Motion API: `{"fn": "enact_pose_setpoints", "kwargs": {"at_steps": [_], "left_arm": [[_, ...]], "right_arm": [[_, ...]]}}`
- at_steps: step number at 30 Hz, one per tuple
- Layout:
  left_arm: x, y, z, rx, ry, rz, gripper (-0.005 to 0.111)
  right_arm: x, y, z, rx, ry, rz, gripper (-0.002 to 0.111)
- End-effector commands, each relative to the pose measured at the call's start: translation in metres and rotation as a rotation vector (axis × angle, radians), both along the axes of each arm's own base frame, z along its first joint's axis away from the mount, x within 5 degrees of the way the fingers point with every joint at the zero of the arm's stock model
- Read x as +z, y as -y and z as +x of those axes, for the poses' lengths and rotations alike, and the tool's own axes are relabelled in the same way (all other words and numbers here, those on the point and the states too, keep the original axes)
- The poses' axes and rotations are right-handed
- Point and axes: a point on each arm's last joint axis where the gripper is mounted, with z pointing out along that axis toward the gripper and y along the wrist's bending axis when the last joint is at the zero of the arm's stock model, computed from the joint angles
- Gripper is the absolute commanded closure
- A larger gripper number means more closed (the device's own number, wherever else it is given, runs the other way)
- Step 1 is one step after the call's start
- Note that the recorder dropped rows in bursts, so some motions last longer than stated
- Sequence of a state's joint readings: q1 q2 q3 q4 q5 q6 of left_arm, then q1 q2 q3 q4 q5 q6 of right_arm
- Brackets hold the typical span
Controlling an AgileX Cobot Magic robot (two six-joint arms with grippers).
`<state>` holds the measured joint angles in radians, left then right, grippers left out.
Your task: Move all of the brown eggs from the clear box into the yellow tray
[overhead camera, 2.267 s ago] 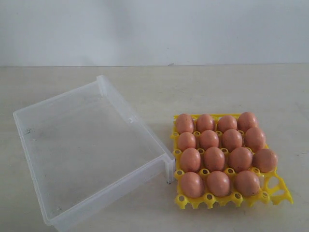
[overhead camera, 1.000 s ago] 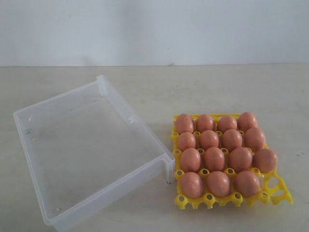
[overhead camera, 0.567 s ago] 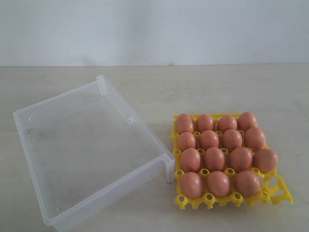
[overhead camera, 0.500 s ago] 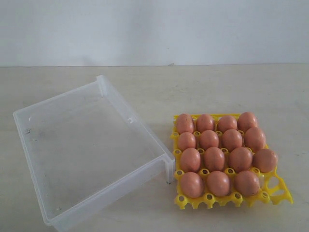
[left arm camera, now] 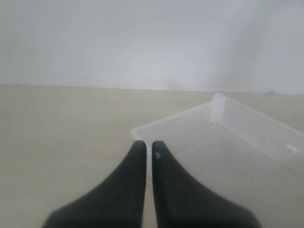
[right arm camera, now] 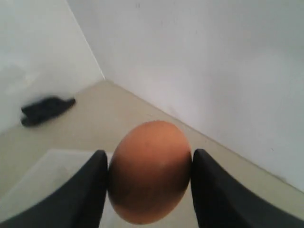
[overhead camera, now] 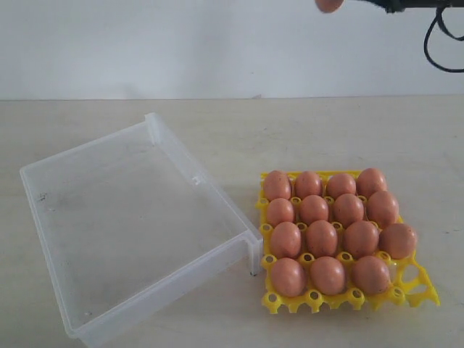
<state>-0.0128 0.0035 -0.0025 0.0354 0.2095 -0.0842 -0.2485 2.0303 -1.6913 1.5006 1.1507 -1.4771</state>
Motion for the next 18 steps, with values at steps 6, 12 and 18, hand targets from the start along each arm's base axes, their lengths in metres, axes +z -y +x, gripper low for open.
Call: {"fn": "enact_pose_setpoints", "kwargs": {"at_steps": [6,12,18], "left_arm": [[-0.001,0.000,0.000,0.002,0.001,0.000,0.103],[-0.001,0.000,0.000,0.002,0.001,0.000,0.103],[-0.001,0.000,0.000,0.002,0.001,0.000,0.103]], "right_arm": [[0.021,-0.060,-0.032,0.079,0.078,-0.856,0.108],[0.057,-0.069,-0.047,-0.371,-0.002,-1.178,0.108],[0.105,-0.066,-0.065,-0.811,-0.018,-0.749,0.108]]}}
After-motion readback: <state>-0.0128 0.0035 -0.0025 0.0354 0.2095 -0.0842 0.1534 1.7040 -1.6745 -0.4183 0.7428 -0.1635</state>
